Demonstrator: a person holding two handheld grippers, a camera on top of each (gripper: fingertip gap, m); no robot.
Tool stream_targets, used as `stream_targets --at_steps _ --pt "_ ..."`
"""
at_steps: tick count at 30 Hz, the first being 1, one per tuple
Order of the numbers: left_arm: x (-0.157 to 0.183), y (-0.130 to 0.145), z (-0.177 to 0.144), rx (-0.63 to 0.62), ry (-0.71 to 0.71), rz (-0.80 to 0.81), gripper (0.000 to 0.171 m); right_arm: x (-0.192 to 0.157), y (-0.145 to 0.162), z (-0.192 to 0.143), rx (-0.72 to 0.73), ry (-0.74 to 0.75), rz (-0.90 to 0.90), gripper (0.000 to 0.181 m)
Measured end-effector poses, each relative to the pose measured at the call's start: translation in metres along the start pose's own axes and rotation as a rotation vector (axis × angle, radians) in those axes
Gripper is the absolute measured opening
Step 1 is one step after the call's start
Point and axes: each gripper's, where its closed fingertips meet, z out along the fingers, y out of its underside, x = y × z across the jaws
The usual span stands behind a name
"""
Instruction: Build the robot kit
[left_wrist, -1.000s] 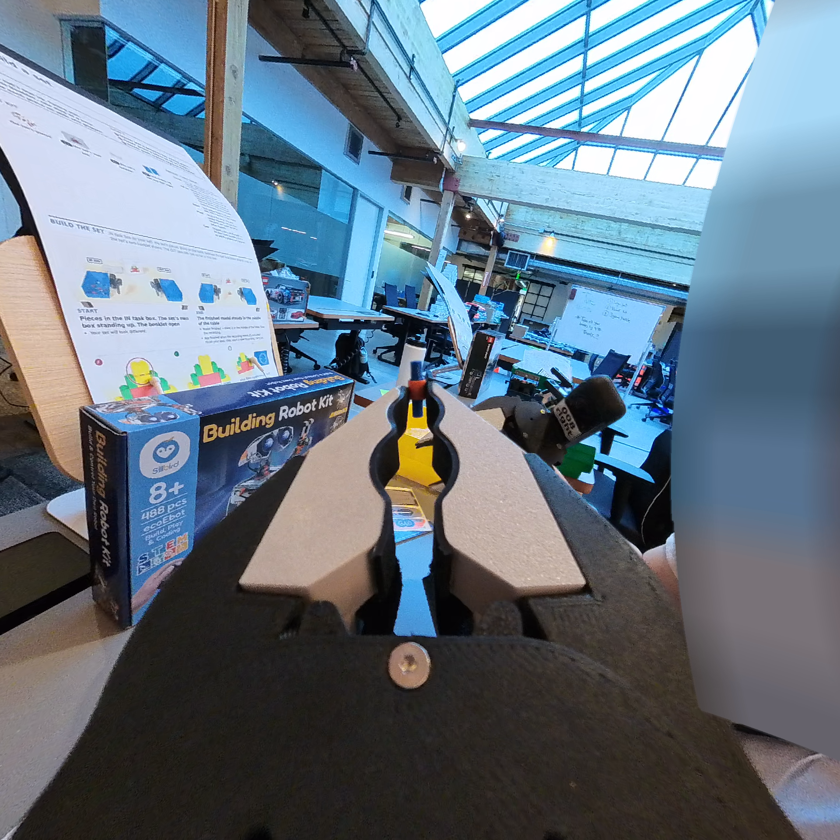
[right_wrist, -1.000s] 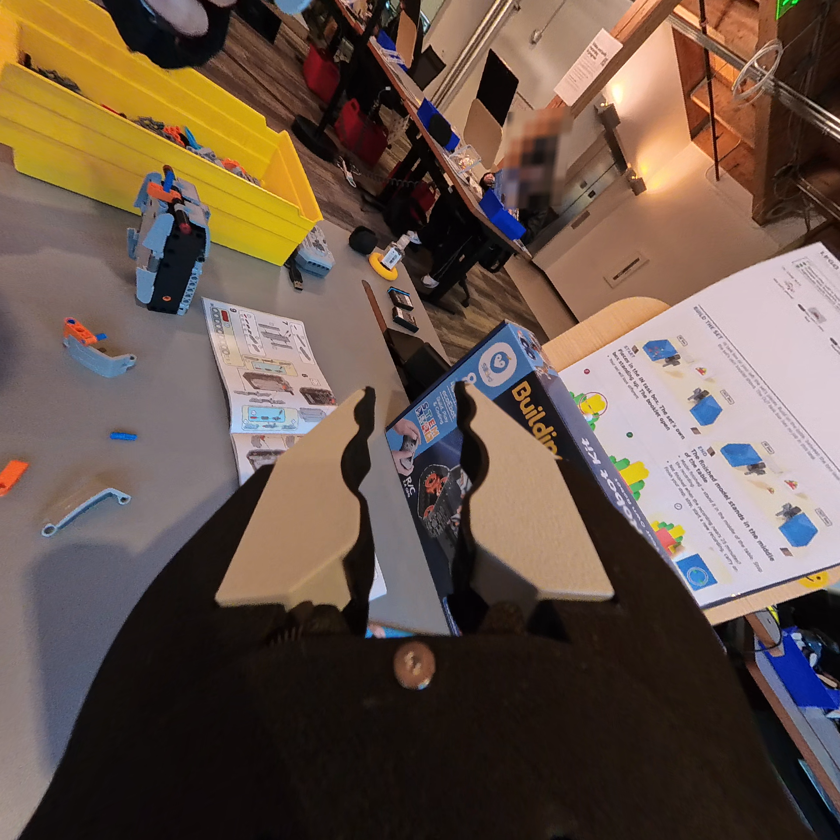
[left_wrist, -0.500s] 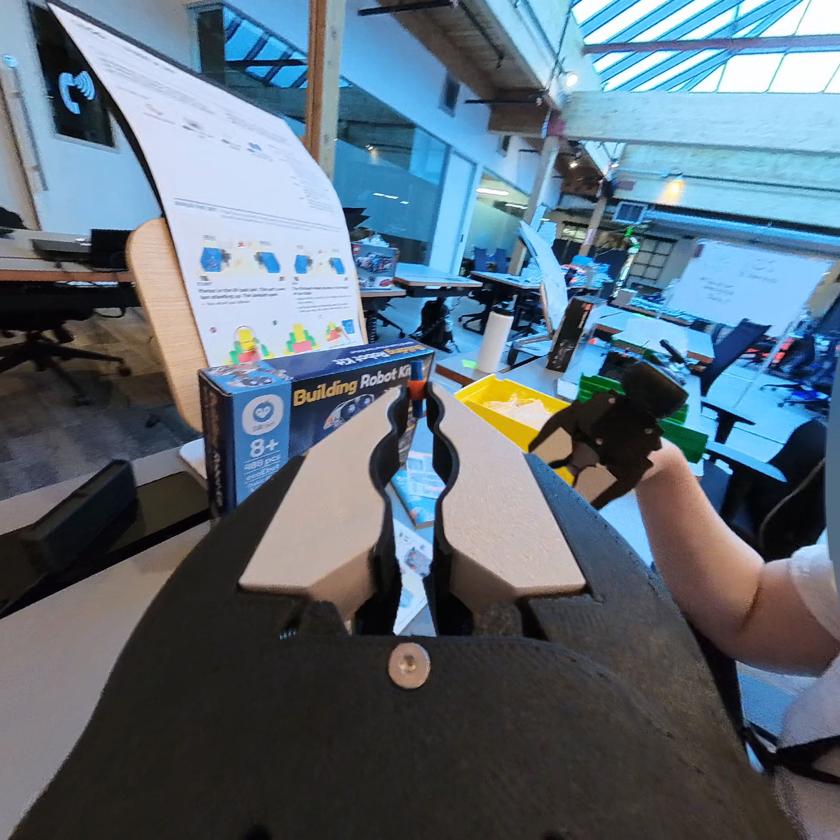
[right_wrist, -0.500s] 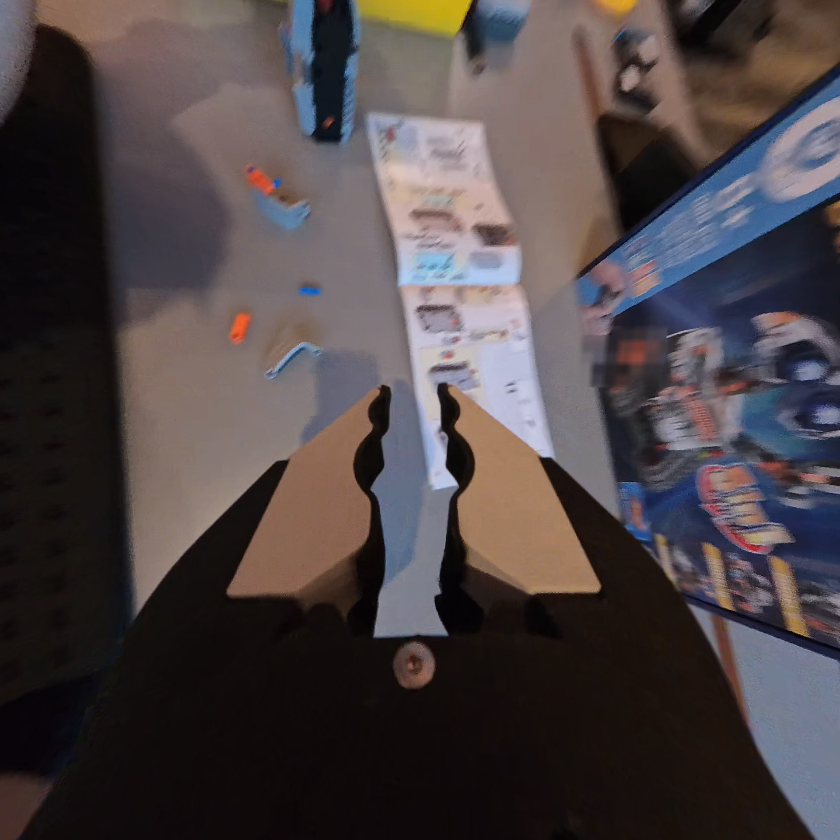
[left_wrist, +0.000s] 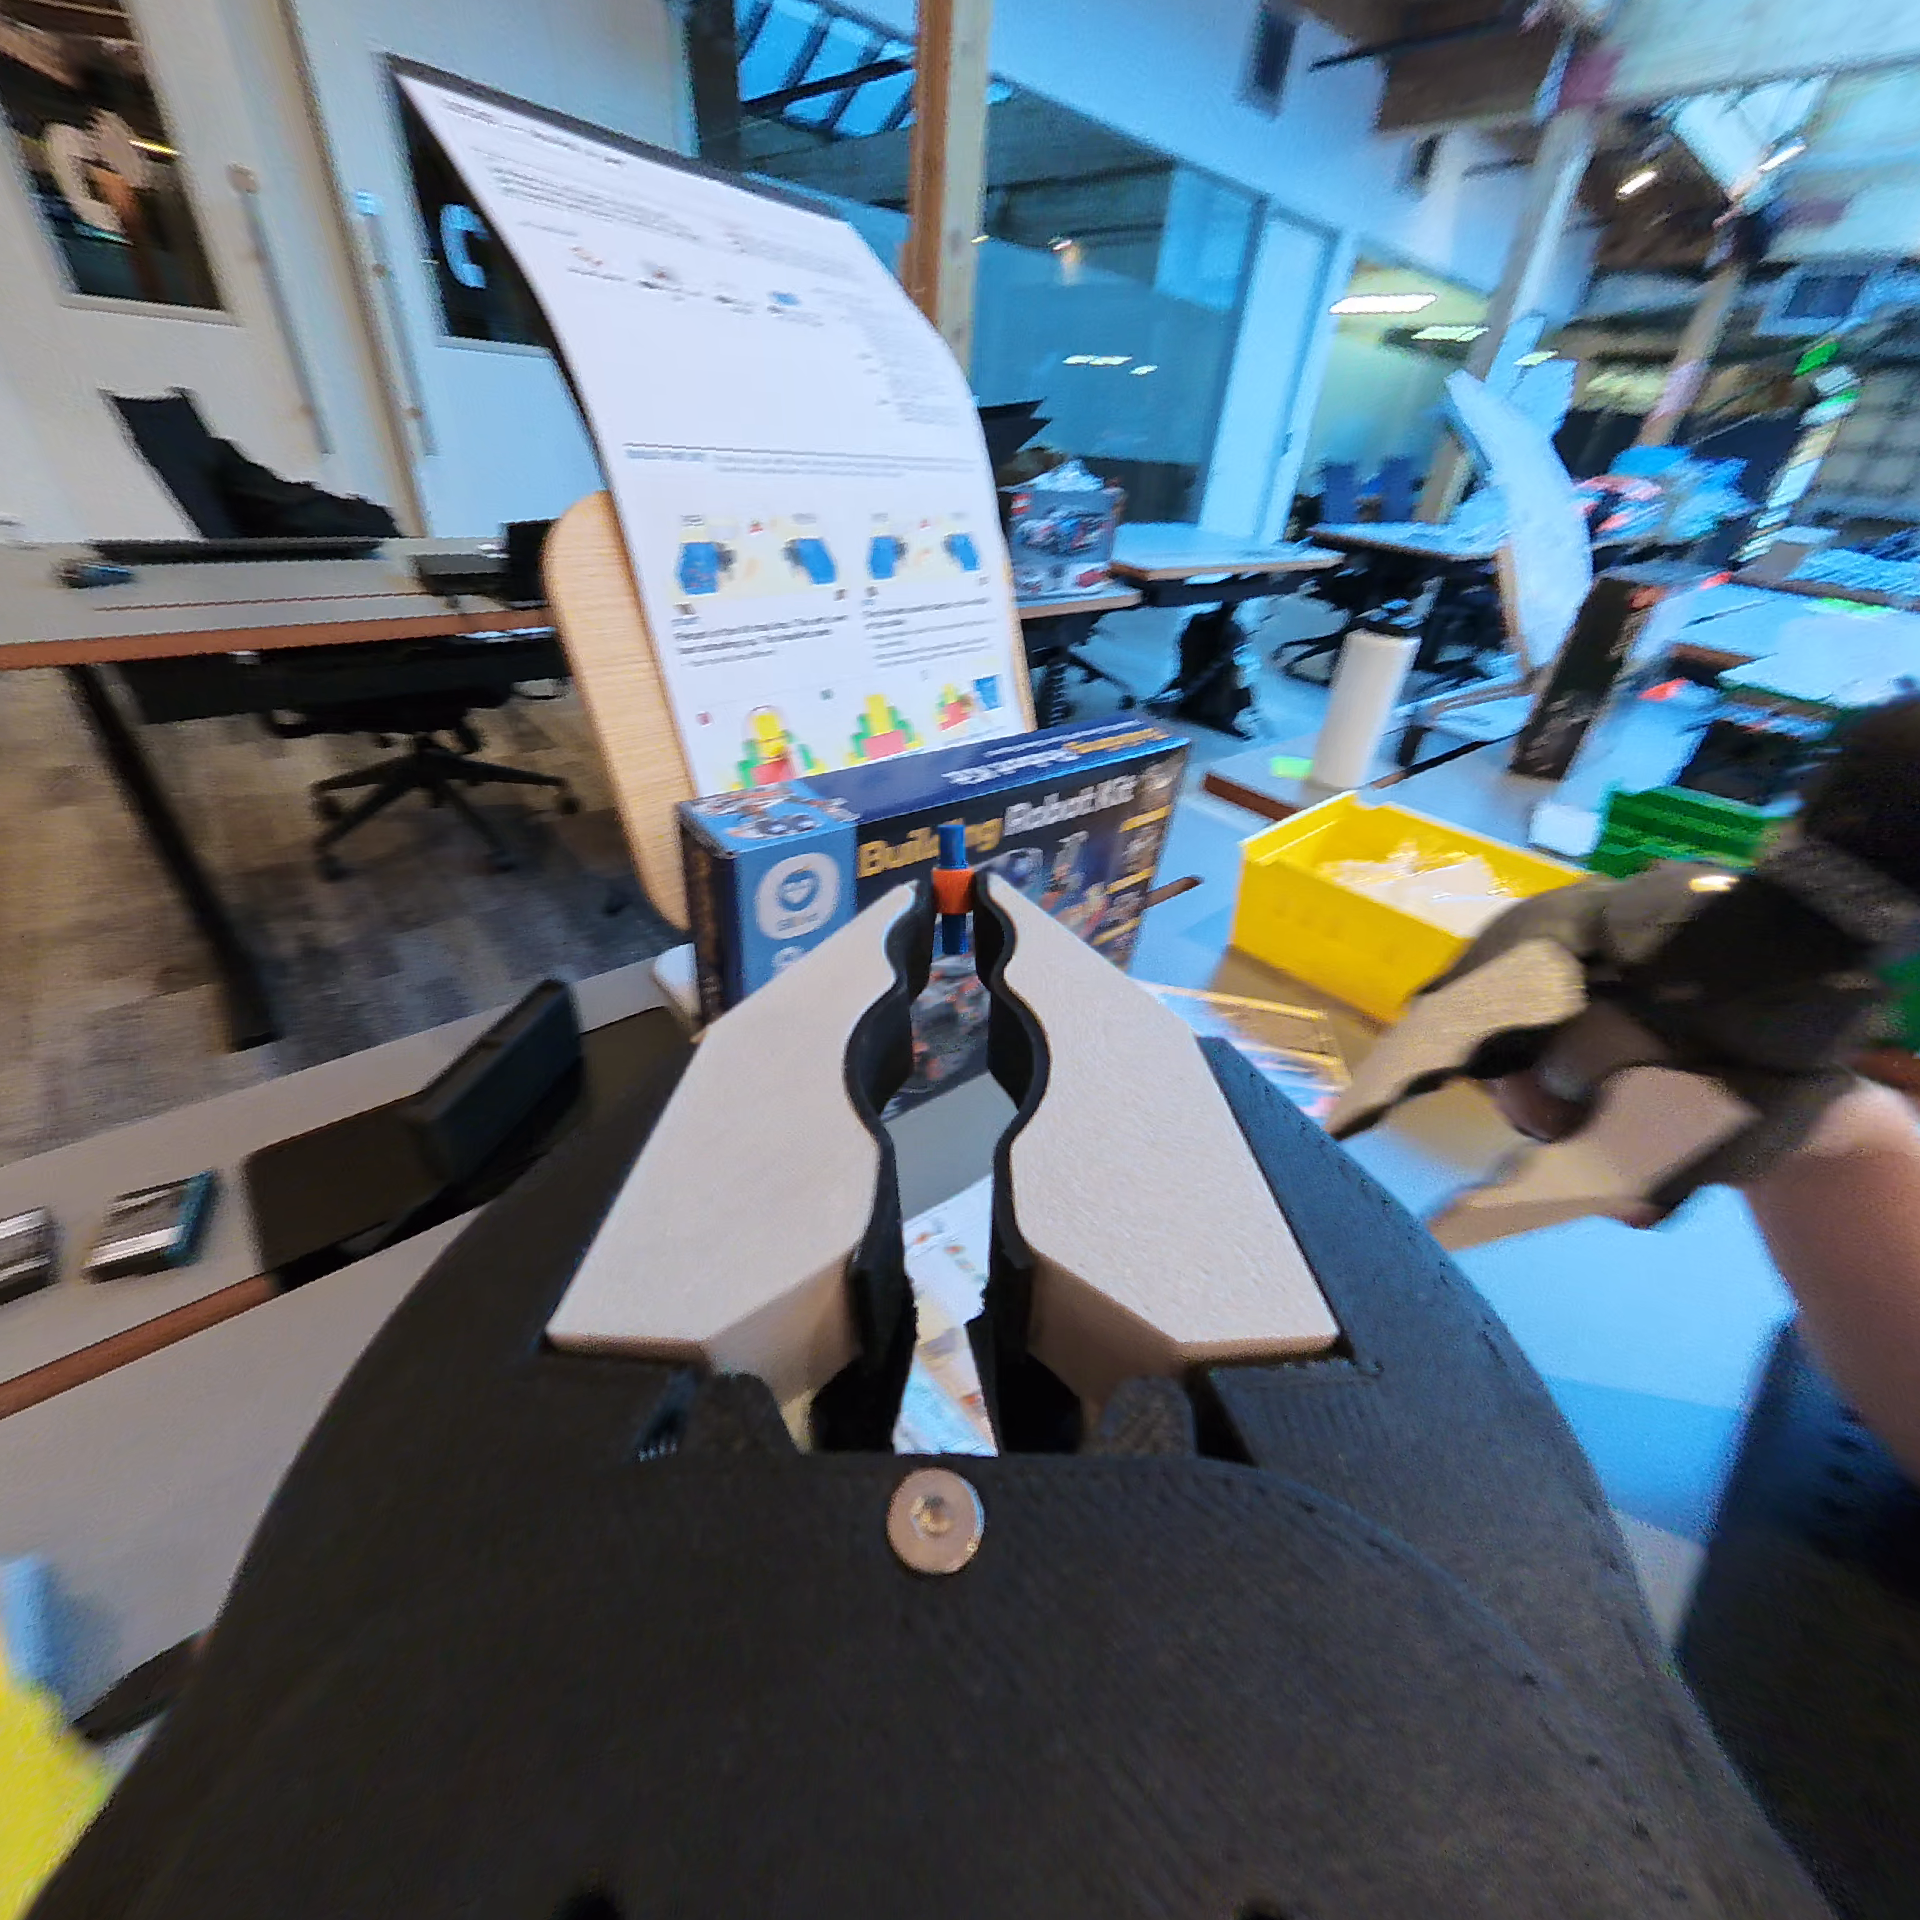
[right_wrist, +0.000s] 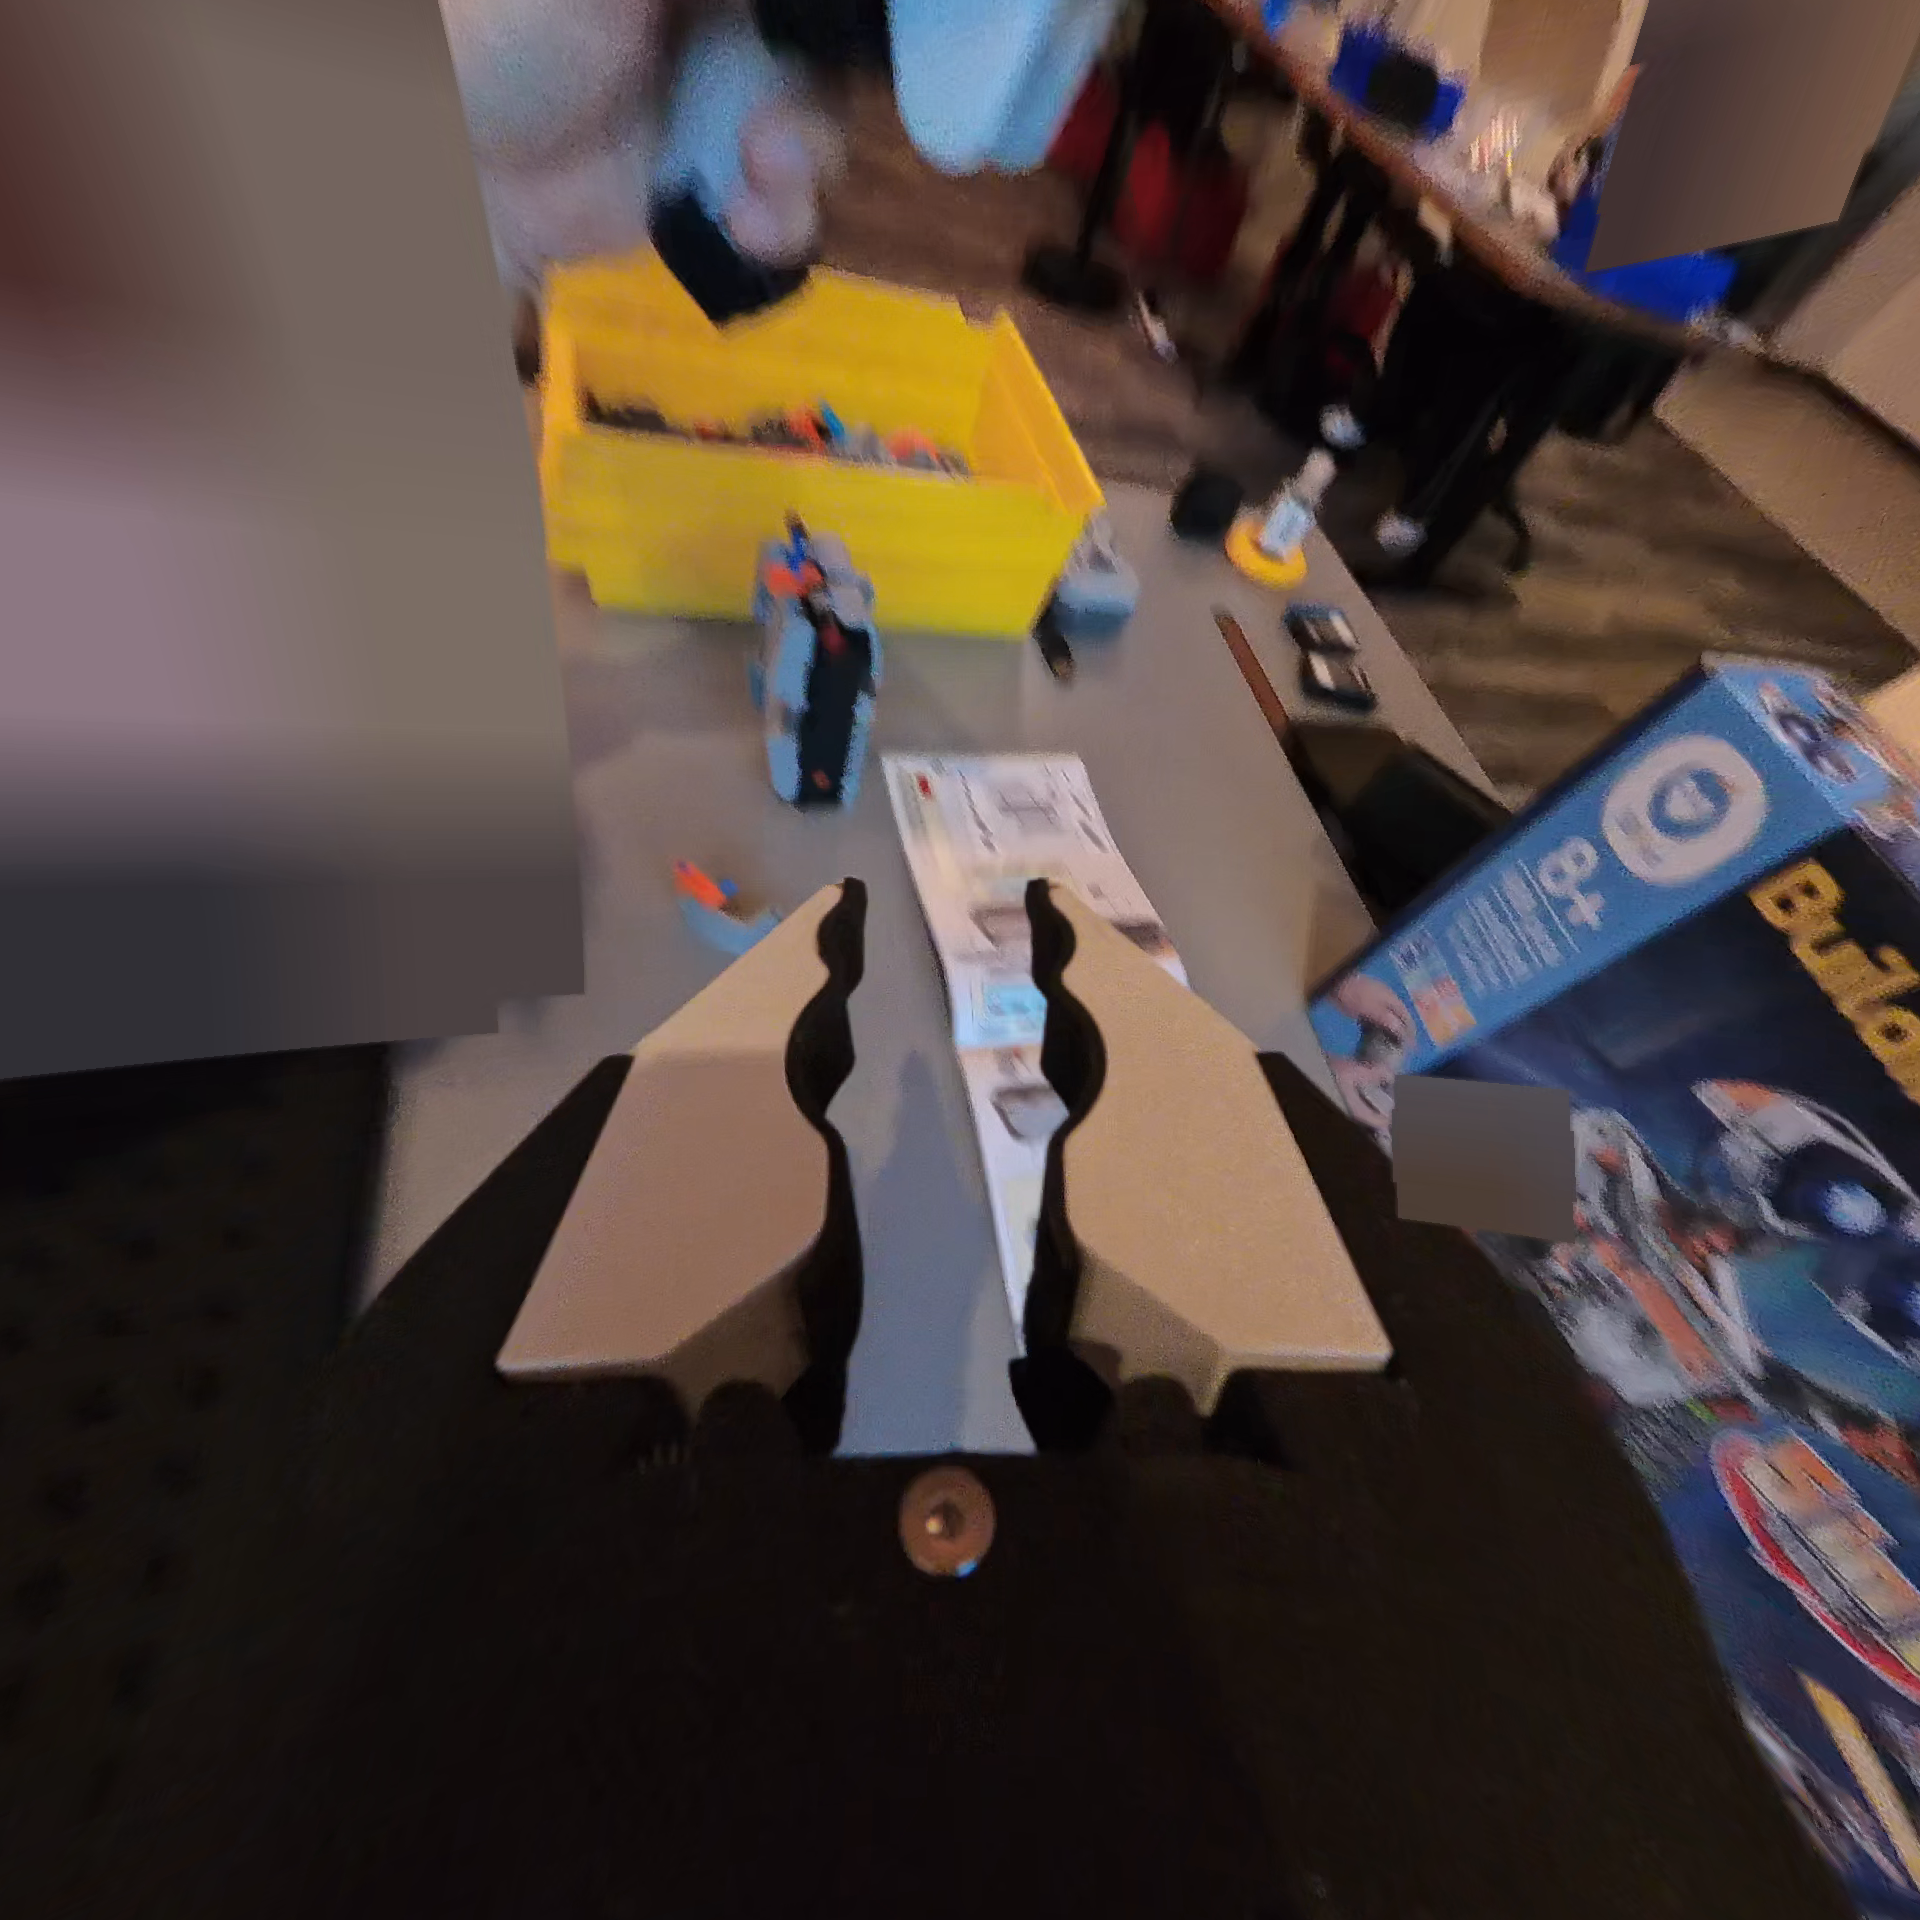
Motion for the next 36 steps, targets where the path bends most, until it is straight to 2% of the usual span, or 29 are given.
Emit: stream_targets --at_steps 2,4,5,6,8,10,13,16,23,36 --pt "-0.006 0.0 -0.003 -0.007 -0.042 0.025 0.005 -0.02 -0.002 0.008 0.055 -0.05 0.02 0.036" --pt "-0.01 -0.001 -0.006 -0.004 -0.059 0.03 0.005 -0.042 0.024 0.023 0.018 -0.051 0.004 0.036" --pt "-0.01 -0.002 -0.007 0.003 -0.053 0.026 0.005 -0.052 0.045 0.03 -0.034 -0.048 -0.007 0.033" --pt "-0.009 -0.004 -0.009 0.011 -0.041 0.019 0.005 -0.06 0.063 0.036 -0.082 -0.033 -0.004 0.022" --pt "-0.007 -0.007 -0.012 0.029 -0.02 0.003 0.005 -0.079 0.089 0.046 -0.14 -0.053 0.043 0.011" --pt "-0.006 -0.01 -0.015 0.039 -0.015 -0.005 0.005 -0.096 0.113 0.054 -0.265 -0.097 0.087 0.007" --pt "-0.005 -0.009 -0.017 0.029 -0.012 -0.007 0.005 -0.106 0.137 0.061 -0.458 -0.115 0.057 0.007" --pt "-0.005 -0.007 -0.017 0.016 -0.014 -0.011 0.005 -0.112 0.142 0.067 -0.548 -0.133 0.101 0.008" --pt "-0.005 -0.007 -0.02 0.013 -0.001 -0.027 0.005 -0.118 0.151 0.075 -0.583 -0.159 0.229 0.023" --pt "-0.003 -0.004 -0.015 0.001 0.013 -0.04 0.005 -0.116 0.16 0.076 -0.61 -0.14 0.241 0.014"
